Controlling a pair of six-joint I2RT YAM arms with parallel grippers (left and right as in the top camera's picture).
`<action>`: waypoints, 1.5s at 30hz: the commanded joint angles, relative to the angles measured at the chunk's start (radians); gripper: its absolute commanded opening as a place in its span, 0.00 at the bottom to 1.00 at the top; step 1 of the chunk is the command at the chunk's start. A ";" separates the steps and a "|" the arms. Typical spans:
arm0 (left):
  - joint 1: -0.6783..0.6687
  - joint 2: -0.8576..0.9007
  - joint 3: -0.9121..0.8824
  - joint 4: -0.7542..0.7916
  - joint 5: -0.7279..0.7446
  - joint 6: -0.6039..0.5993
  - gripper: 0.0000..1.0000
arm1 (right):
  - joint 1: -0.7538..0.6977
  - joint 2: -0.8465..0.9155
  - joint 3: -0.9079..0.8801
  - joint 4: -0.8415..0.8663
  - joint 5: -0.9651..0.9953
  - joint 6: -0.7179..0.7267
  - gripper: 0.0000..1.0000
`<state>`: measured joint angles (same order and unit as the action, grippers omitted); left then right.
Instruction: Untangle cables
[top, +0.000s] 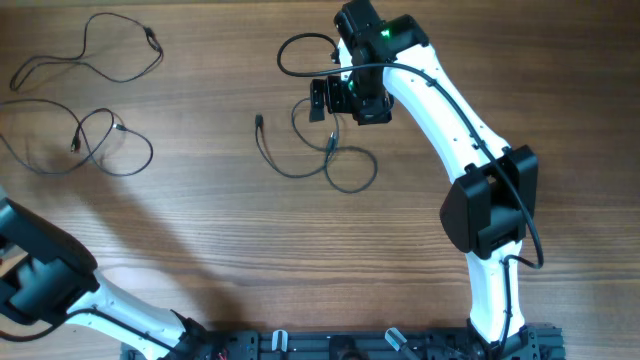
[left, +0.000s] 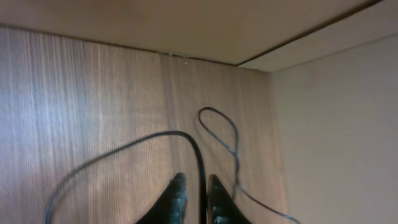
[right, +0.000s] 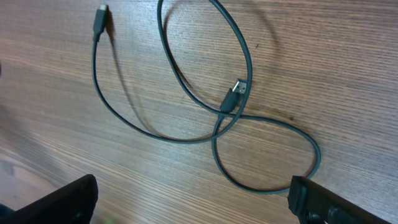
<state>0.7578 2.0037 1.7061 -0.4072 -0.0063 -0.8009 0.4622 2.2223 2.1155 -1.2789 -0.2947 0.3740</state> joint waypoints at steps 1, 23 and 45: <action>0.005 0.069 0.013 -0.027 -0.022 0.047 0.33 | 0.006 0.014 0.003 0.018 -0.014 0.023 1.00; 0.002 -0.021 0.013 -0.002 -0.090 0.321 1.00 | 0.006 0.014 0.003 0.035 -0.018 -0.004 1.00; -0.048 0.214 0.013 -0.072 -0.137 0.549 0.82 | 0.006 0.015 0.003 0.029 -0.020 0.023 1.00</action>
<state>0.6918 2.1647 1.7123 -0.5106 -0.0795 -0.3321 0.4622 2.2223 2.1155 -1.2488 -0.2989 0.3817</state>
